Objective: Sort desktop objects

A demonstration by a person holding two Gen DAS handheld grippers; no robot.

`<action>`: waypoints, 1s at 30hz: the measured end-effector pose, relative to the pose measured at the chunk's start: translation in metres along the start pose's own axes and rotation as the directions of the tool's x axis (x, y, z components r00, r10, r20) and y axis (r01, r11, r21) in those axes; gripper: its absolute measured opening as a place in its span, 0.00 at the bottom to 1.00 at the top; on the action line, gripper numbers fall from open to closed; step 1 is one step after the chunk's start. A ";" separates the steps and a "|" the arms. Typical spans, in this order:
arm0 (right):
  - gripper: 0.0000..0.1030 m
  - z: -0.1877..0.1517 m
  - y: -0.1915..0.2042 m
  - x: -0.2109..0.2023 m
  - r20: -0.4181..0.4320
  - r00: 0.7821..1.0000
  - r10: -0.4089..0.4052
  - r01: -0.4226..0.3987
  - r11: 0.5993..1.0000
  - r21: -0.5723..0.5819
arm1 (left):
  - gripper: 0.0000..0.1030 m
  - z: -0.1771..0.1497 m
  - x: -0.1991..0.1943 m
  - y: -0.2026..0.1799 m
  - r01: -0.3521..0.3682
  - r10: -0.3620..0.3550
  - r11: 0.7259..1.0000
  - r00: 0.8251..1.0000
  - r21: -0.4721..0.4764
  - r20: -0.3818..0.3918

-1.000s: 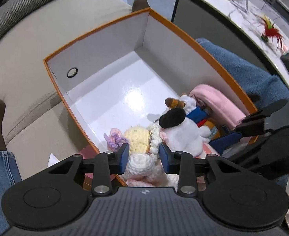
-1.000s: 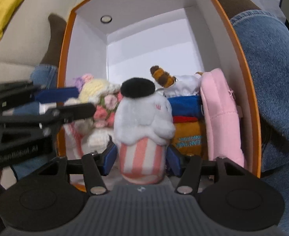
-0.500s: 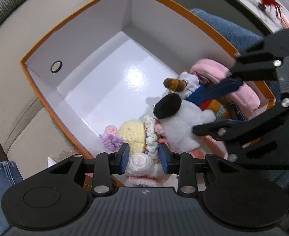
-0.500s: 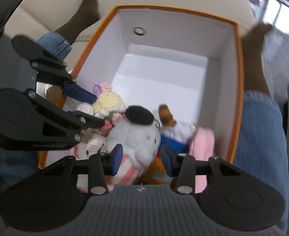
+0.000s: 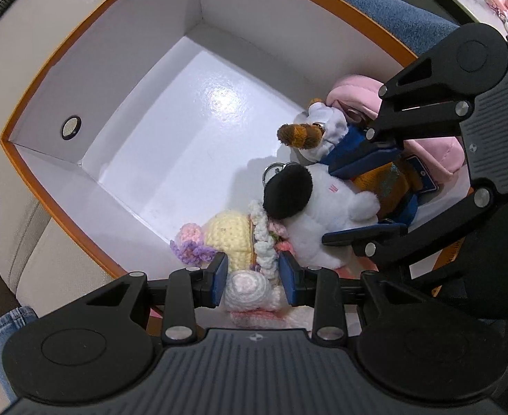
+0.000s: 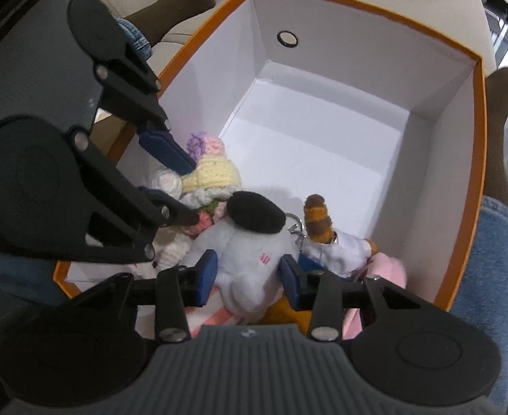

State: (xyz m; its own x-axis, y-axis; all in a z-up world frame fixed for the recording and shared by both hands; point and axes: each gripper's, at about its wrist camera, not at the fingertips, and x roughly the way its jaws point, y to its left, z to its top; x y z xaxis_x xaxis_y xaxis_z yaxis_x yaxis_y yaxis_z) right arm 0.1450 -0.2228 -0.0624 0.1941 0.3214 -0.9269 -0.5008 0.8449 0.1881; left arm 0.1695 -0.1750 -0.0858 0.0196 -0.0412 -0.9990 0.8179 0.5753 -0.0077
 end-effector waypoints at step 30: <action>0.45 0.077 0.000 0.039 0.030 0.988 0.151 -0.152 0.988 0.038 | 0.23 -0.081 -0.035 0.092 0.318 -0.094 0.779 0.912 -0.541 0.400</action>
State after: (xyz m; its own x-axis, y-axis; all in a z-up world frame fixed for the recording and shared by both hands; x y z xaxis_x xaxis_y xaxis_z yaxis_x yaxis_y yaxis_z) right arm 0.2181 -0.1774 -0.0738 0.1413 0.4580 -0.8776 -0.4923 0.8016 0.3391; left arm 0.1979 -0.0545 -0.0551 0.1712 -0.4184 -0.8920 0.3324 0.8768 -0.3475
